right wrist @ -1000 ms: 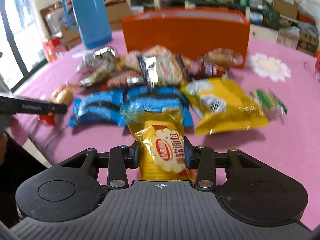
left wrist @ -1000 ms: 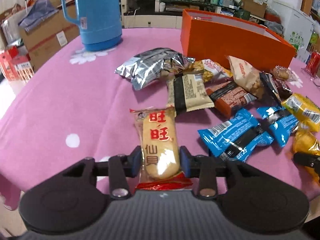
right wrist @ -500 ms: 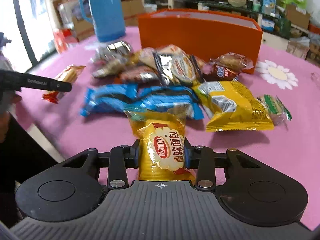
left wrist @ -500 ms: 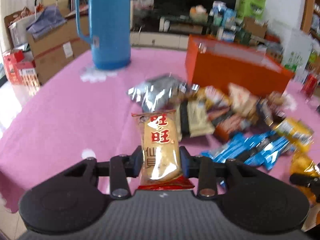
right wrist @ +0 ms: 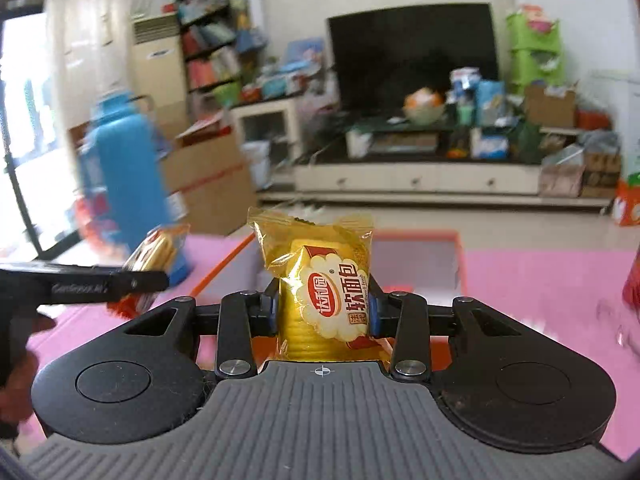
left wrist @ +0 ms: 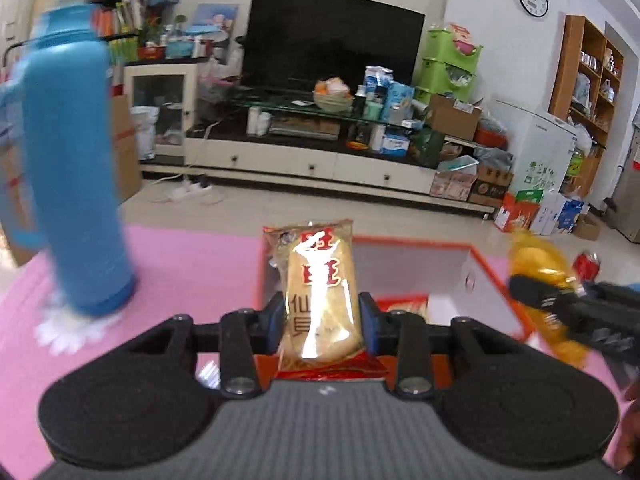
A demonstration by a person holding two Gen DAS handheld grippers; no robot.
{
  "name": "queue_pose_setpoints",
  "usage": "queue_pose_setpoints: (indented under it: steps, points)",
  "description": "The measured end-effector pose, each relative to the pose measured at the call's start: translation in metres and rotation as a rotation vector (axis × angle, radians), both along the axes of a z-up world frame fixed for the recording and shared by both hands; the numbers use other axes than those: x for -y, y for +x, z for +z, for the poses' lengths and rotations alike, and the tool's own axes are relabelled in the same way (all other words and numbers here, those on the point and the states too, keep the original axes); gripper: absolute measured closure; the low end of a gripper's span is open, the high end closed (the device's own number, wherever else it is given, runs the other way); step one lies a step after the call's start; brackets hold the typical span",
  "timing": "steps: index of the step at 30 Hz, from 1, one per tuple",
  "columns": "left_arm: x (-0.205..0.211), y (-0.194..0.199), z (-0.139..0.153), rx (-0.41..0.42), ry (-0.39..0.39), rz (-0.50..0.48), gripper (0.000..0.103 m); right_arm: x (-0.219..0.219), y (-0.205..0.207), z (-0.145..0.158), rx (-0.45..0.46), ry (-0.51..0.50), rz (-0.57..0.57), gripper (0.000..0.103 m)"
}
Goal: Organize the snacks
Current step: 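Release the yellow bread packet into the box with the right tool while the left releases the Wangwang cake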
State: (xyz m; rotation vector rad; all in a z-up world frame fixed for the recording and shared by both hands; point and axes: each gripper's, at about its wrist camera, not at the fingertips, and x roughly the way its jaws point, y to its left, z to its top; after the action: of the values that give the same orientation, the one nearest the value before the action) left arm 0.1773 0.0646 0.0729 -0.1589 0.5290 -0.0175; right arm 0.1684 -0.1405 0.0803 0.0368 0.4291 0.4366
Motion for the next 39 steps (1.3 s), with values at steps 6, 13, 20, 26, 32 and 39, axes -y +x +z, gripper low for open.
queue_pose_setpoints:
  steps: [6,13,20,26,32,39]
  points:
    - [0.027,0.07,-0.04,-0.049,0.039,-0.004,0.068,-0.01,0.083,-0.036,-0.037,-0.023,-0.103,0.086]
    - [0.034,0.088,-0.065,-0.115,0.054,-0.001,0.068,-0.013,0.114,-0.072,-0.089,-0.036,-0.118,0.085]
    - [0.034,0.087,-0.07,-0.124,0.049,0.005,0.068,-0.017,0.117,-0.083,-0.108,-0.056,-0.117,0.085]
    - [0.037,0.087,-0.072,-0.127,0.079,0.029,0.036,-0.019,0.12,-0.084,-0.119,-0.07,-0.109,0.074]
    - [0.032,0.085,-0.065,-0.105,0.071,0.043,0.036,-0.019,0.112,-0.077,-0.079,-0.073,-0.138,0.043]
    - [0.036,0.079,-0.061,-0.115,0.064,0.022,0.036,0.001,0.107,-0.065,-0.068,-0.034,-0.17,0.033]
